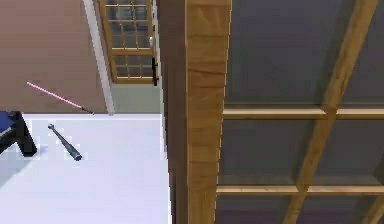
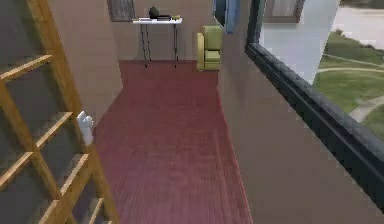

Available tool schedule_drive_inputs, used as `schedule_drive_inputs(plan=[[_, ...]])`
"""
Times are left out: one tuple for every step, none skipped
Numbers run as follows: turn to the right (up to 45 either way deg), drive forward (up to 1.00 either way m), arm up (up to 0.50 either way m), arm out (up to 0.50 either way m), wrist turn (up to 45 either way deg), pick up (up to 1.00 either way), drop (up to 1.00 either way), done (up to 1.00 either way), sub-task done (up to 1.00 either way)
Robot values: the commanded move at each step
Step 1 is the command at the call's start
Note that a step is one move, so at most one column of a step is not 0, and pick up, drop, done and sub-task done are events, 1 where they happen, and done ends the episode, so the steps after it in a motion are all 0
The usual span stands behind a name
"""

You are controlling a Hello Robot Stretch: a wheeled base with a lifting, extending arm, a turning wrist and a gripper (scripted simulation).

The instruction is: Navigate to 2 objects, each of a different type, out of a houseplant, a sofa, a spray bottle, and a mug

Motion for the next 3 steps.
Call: schedule_drive_inputs(plan=[[45.0, 0.00, 0.00, 0.00, 0.0, 0.00, 0.00, 0.00, 0.00], [42.0, 0.00, 0.00, 0.00, 0.0, 0.00, 0.00, 0.00, 0.00], [0.0, 1.00, 0.00, 0.00, 0.0, 0.00, 0.00, 0.00, 0.00]])
